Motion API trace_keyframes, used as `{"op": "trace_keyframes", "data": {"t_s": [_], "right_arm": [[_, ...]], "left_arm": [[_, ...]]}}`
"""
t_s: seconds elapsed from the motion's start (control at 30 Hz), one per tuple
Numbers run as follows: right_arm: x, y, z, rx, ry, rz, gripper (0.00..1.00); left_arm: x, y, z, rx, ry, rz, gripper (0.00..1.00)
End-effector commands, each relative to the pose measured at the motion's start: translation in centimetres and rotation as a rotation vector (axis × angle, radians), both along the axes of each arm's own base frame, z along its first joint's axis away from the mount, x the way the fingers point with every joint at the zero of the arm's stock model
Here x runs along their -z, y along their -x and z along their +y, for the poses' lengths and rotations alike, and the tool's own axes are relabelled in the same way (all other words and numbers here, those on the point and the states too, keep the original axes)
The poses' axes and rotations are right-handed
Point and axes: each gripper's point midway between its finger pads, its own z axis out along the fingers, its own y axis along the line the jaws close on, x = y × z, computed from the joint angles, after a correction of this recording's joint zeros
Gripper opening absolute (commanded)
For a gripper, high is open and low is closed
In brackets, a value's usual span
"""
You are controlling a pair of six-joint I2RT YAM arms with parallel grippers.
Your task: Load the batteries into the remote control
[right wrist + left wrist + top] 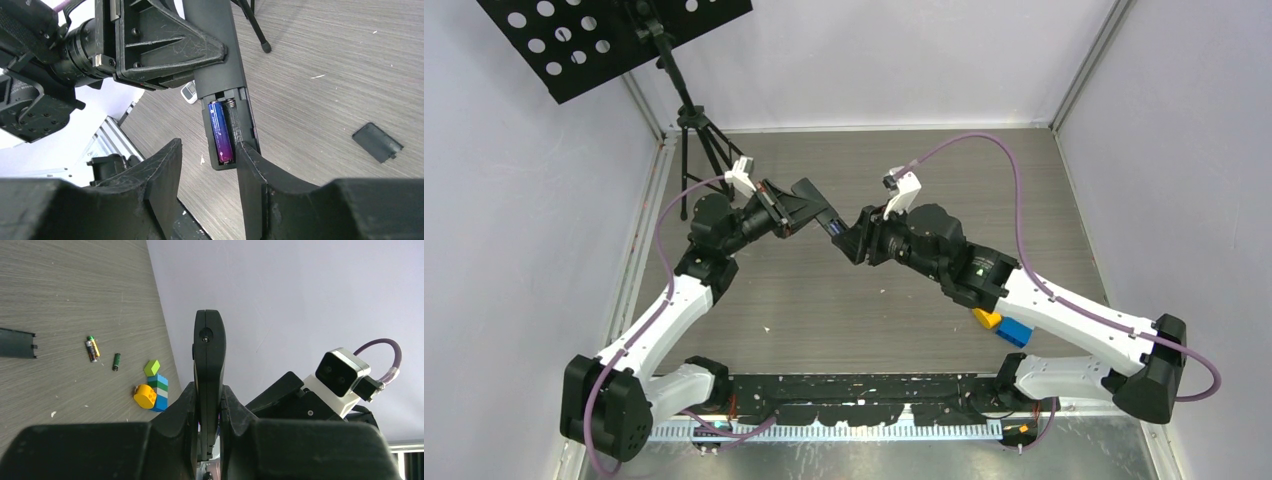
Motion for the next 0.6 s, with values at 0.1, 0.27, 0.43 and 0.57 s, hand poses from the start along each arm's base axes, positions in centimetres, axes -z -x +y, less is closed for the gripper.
{"op": "trace_keyframes", "data": {"t_s": [0.1, 0.27, 0.43, 0.57], "right_arm": [[-0.7, -1.3, -3.4, 0.125, -0.047, 0.096, 0.56], [-1.5, -1.5, -4.3, 0.176, -0.160, 0.155, 0.63], [-1.6, -2.0, -5.0, 0.213, -0.287, 0.209, 0.68], [-2.6, -1.6, -3.8, 0.170, -0.481, 0.271, 0.77]], "left_arm": [[-6.0, 1.8, 0.3, 0.039, 0.089, -0.190, 0.00], [-6.2, 1.3, 0.3, 0.026, 0.087, -0.194, 0.00], [-6.1, 0.8, 0.3, 0.009, 0.084, -0.196, 0.00], [-6.1, 0.4, 0.4, -0.008, 0.089, -0.202, 0.00]]}}
